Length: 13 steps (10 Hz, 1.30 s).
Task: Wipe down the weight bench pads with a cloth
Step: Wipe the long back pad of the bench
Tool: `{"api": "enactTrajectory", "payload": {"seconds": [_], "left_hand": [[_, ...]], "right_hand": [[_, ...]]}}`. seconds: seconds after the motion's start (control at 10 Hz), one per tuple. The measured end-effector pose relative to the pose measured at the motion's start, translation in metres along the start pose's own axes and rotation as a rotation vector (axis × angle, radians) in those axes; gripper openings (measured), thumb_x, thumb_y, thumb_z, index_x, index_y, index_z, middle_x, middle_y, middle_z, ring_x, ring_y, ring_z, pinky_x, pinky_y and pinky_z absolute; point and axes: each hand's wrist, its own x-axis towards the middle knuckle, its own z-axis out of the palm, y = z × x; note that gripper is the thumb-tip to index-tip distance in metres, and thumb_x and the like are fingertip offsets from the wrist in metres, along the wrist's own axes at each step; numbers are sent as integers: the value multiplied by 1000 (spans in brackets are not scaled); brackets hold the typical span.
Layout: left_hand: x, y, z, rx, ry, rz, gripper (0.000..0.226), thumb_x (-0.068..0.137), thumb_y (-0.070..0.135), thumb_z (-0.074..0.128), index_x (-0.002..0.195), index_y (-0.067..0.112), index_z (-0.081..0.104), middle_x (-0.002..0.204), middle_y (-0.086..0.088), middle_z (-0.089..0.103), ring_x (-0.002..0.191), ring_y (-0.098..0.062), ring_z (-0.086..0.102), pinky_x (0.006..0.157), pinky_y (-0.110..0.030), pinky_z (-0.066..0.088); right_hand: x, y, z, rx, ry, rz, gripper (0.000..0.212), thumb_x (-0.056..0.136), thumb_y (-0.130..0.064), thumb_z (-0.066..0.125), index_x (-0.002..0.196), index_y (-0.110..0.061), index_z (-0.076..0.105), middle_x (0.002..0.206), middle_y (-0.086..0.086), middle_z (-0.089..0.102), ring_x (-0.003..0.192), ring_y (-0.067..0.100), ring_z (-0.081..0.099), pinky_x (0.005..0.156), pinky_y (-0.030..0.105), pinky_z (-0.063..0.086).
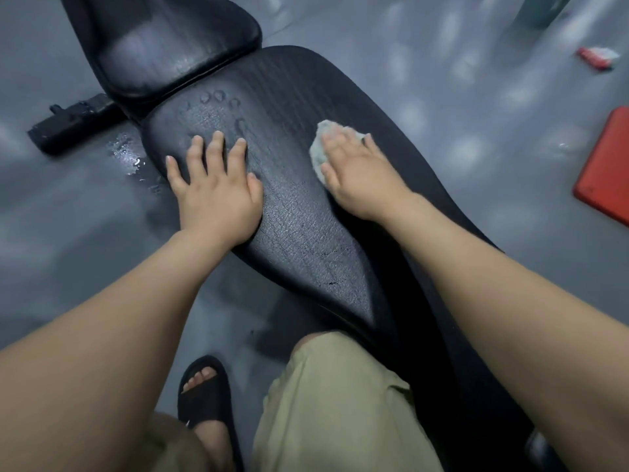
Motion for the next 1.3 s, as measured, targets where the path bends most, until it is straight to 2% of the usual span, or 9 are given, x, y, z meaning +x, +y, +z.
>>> {"api": "enactTrajectory", "payload": {"seconds": [0.2,0.3,0.5,0.6,0.7,0.9,1.1,1.2,1.3], "left_hand": [[-1,-3,-1,-4,3,11,59,100,41,36,156,23,33,165,-9,24,153,-33,14,119,-67,5],[0,-3,0,-7,12,22,59,99,41,36,155,22,34,165,-10,26,152,-34,15,118,-68,5],[0,-3,1,0,26,12,59,98,41,36,155,22,35,164,-10,27,152,-34,17,119,-68,6],[-1,-3,2,-2,35,6,60,98,42,35,155,23,35,164,-9,27,152,-33,17,119,-67,6],[-1,-3,2,-4,39,5,60,97,42,34,154,23,35,164,-9,28,152,-33,18,119,-67,6],[-1,-2,2,-2,41,2,59,98,41,37,155,23,36,164,-9,29,152,-33,18,119,-68,7],[-1,-2,2,-5,43,-5,59,98,40,38,154,22,37,164,-9,29,152,-33,18,119,-67,6],[-1,-1,1,-1,34,-6,59,98,41,38,154,23,36,164,-8,29,152,-33,18,119,-67,7],[-2,-1,1,10,32,-8,59,98,41,36,154,23,36,164,-8,29,152,-33,19,119,-67,7]], "right_hand": [[-28,-41,18,-20,16,-380,58,105,-37,27,158,-14,29,167,3,22,153,25,22,124,43,15],[-18,-20,12,-93,61,-255,64,101,-44,15,158,-18,27,165,3,29,153,23,23,124,47,15],[-4,25,-5,-71,175,170,50,106,-45,33,153,-29,38,163,11,24,144,41,24,119,53,20],[-7,19,-5,-39,393,40,38,101,-41,45,128,-21,64,124,14,53,110,38,47,95,49,43],[-13,8,-5,114,296,-167,36,100,-40,46,109,-14,70,99,13,57,94,34,55,84,43,50],[-23,18,-20,275,115,-217,50,95,-42,60,142,-26,56,129,3,48,117,20,51,107,32,39],[0,30,-10,48,197,-209,32,94,-48,55,102,-18,65,124,5,57,107,34,52,92,45,48],[17,35,-17,73,342,-84,26,97,-26,53,83,-6,62,98,18,65,94,42,60,80,45,50],[21,39,-19,119,406,54,15,88,-1,44,78,-4,55,89,20,62,108,40,61,82,45,47]]}}
